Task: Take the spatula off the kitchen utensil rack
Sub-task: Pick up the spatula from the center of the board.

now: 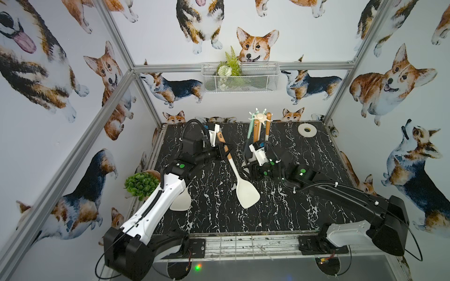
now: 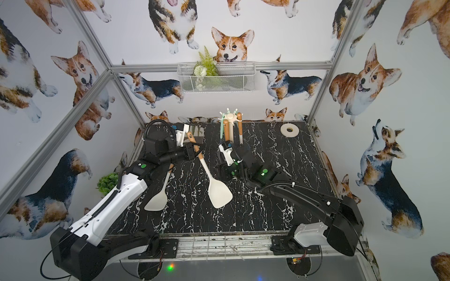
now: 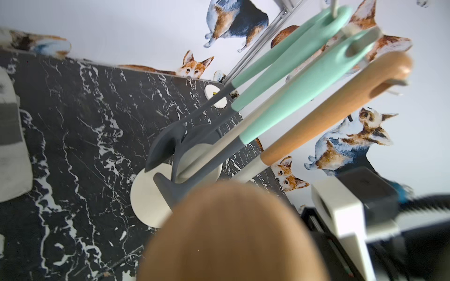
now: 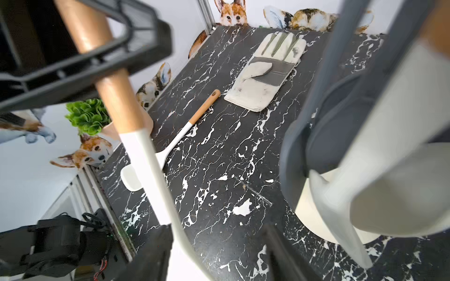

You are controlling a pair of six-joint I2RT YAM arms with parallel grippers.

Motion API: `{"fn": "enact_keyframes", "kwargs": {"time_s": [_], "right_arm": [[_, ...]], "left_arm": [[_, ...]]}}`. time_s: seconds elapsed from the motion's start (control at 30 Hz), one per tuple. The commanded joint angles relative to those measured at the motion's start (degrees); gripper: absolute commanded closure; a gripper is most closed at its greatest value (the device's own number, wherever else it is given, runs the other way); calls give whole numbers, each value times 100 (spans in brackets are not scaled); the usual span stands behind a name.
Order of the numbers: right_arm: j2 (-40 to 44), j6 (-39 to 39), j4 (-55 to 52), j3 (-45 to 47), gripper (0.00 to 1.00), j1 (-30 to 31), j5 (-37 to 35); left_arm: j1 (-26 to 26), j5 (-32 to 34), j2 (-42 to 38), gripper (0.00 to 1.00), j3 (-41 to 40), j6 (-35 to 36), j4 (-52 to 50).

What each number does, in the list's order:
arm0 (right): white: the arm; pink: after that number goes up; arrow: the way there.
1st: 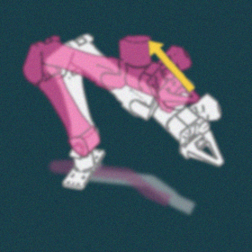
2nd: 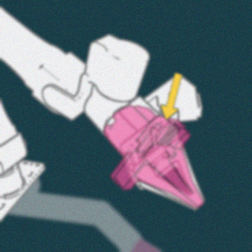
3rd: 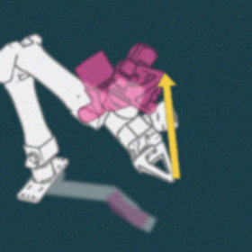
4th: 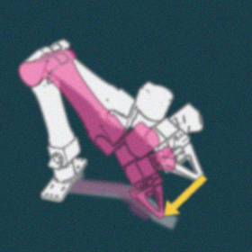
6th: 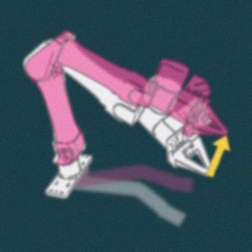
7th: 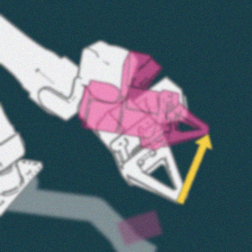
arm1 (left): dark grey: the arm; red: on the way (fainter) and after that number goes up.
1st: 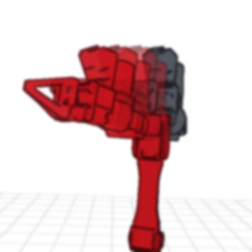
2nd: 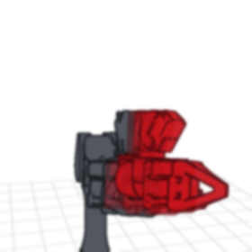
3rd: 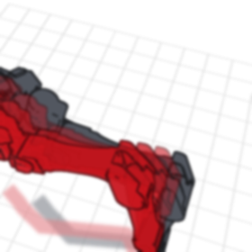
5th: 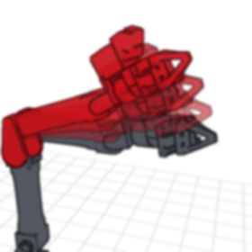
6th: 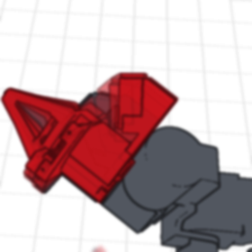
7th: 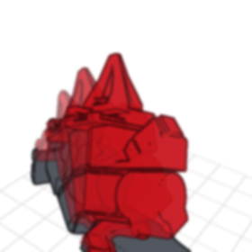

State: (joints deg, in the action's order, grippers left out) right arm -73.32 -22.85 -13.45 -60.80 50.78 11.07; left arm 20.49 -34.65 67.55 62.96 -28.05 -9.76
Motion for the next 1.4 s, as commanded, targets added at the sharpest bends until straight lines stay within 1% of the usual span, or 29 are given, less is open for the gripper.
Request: {"fn": "enact_keyframes", "kwargs": {"time_s": [0.0, 0.1, 0.13, 0.2, 0.33, 0.4, 0.47, 0.5, 0.53, 0.57, 0.6, 0.7, 0.73, 0.77, 0.83, 0.87, 0.93, 0.97, 1.0, 1.07, 1.17, 1.23, 1.37], "right_arm": [[44, 346, -431, 13, 29, -104, 1625], [-107, 362, -584, 39, 29, -104, 1952], [-165, 331, -556, 58, 29, -104, 2058], [-289, 278, -506, 94, 29, -104, 2118], [-499, 237, -465, 87, 29, -104, 2180], [-622, 188, -431, 50, 29, -87, 2315], [-719, 144, -406, 15, 33, -39, 2356], [-779, 112, -408, -10, 46, 4, 2316], [-865, 20, -430, -63, 79, 60, 2156], [-885, -80, -395, -56, 96, 87, 1987], [-865, -207, -302, -19, 100, 102, 1840], [-681, -775, 320, 269, 100, 140, 1510], [-558, -1067, 619, 428, 100, 180, 1256], [-480, -1220, 736, 503, 100, 217, 1046], [-313, -1538, 898, 662, 100, 315, 453], [-240, -1666, 971, 745, 100, 353, 228], [-91, -1895, 1220, 931, 100, 429, -169], [-25, -1943, 1257, 985, 100, 485, -407], [89, -1944, 1183, 1008, 100, 590, -841], [152, -1912, 1137, 1000, 100, 648, -1026], [221, -1860, 1062, 975, 100, 695, -1184], [213, -1856, 993, 941, 100, 704, -1198], [186, -1850, 941, 929, 100, 766, -1183]], "left_arm": [[-320, -1754, -77, 100, 152, 592, 322], [-418, -2255, -75, 100, 100, 406, 804], [-448, -2464, -67, 100, 26, 175, 1190], [-458, -2682, -49, 100, -103, -282, 1926], [-459, -2817, -14, 100, -216, -798, 2780], [-458, -2742, -29, 100, -214, -809, 2846], [-466, -2583, -70, 100, -223, -731, 2790], [-465, -2497, -88, 100, -223, -691, 2727], [-464, -2389, -109, 100, -223, -650, 2640], [-462, -2181, -136, 100, -201, -542, 2408], [-458, -2010, -158, 100, -170, -446, 2153], [-458, -1567, -196, 90, -90, -211, 1488], [-442, -1143, -269, 73, -100, -148, 1048], [-412, -885, -327, 58, -137, -175, 935], [-361, -585, -413, 50, -216, -240, 845], [-319, -398, -473, 47, -272, -288, 817], [-11, 411, -735, 42, -518, -442, 706], [298, 970, -887, 38, -612, -436, 556], [524, 1355, -950, 38, -643, -400, 396], [723, 1595, -967, 38, -649, -376, 303], [1387, 2189, -875, 44, -637, -379, 202], [1649, 2299, -757, 47, -623, -385, 300], [1943, 2270, -436, 48, -493, -395, 520]]}}
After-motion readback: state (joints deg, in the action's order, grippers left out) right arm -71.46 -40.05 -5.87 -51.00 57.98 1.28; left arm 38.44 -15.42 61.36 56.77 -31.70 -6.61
